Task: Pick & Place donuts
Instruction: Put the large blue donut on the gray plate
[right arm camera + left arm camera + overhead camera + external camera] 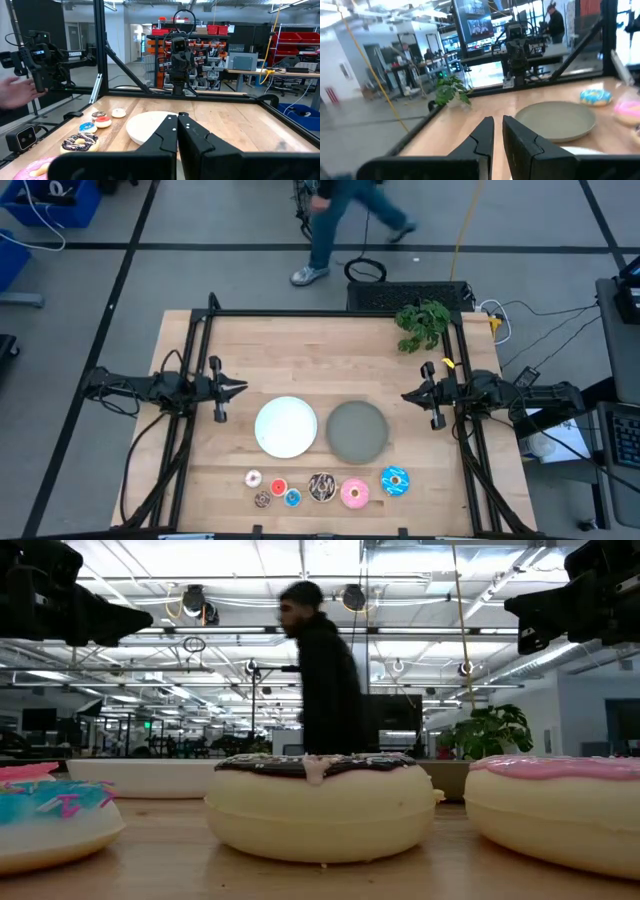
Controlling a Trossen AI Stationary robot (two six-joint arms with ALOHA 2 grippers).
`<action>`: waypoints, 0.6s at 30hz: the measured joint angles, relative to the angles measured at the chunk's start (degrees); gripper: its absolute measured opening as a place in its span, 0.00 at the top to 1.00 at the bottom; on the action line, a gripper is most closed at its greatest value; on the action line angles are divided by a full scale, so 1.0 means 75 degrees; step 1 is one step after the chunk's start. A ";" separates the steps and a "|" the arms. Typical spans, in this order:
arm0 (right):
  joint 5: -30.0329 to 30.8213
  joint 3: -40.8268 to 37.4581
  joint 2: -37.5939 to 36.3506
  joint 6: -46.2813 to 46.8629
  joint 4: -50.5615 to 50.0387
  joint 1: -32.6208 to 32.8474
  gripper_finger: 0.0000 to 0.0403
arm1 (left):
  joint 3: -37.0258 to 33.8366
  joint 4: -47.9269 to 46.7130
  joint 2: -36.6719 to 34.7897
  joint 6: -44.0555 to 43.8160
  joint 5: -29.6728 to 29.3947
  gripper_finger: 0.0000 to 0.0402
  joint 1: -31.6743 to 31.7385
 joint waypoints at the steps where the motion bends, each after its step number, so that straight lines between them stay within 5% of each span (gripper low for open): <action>1: 0.0003 0.0000 0.0000 0.0000 0.0000 0.0000 1.00 | 0.0000 0.0003 -0.0002 0.0125 0.0000 0.88 0.0000; 8: 0.0000 0.0000 0.0000 0.0019 0.0038 0.0000 1.00 | -0.0012 0.0119 0.0000 -0.0026 -0.0003 0.88 0.0000; 18: 0.0012 0.0000 0.0000 0.0600 0.0326 0.0012 1.00 | -0.0012 0.1052 -0.0002 -0.2299 -0.0012 0.88 0.0000</action>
